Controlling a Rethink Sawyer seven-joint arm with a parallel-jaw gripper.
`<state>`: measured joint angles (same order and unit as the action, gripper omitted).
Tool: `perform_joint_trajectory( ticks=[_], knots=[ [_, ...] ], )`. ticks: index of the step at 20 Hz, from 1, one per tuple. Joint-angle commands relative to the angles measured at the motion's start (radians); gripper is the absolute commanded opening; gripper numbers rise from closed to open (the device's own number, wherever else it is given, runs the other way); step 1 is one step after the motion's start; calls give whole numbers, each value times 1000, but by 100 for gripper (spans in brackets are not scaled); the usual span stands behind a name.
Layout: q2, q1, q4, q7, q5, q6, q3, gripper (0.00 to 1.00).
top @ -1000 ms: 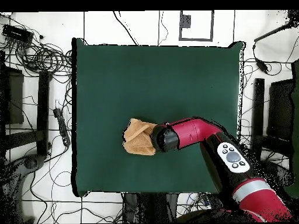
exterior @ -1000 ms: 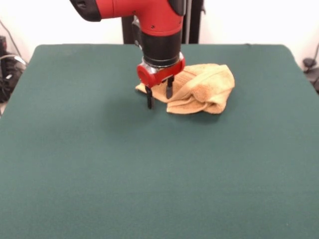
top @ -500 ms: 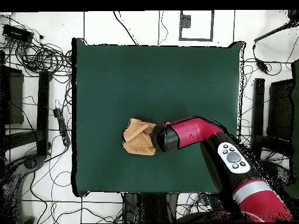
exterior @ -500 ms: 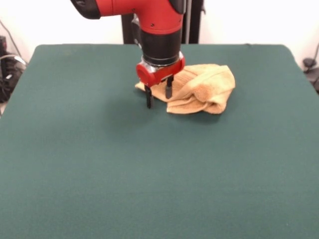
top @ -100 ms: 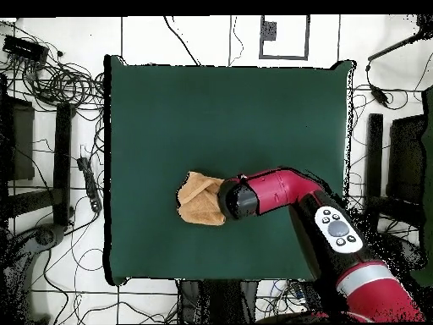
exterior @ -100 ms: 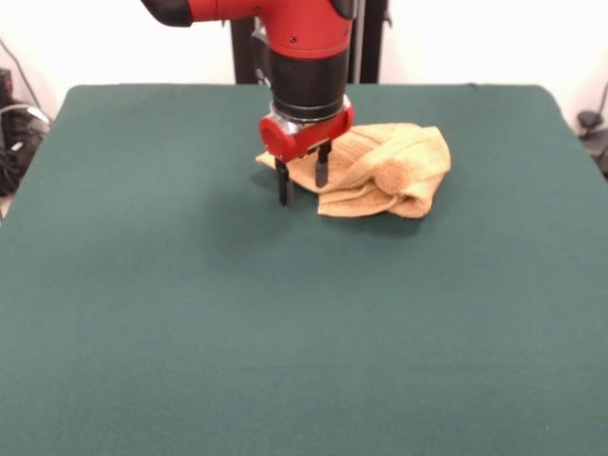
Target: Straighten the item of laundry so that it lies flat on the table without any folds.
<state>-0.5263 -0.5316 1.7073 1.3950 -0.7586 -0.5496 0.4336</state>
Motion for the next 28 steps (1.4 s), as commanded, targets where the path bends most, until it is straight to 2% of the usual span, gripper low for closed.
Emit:
perform_joint_trajectory(
  ticks=[1,28],
  knots=[
    [16,72,29,85,-22,65,4,100],
    [25,112,73,99,-17,122,-42,100]
  ],
)
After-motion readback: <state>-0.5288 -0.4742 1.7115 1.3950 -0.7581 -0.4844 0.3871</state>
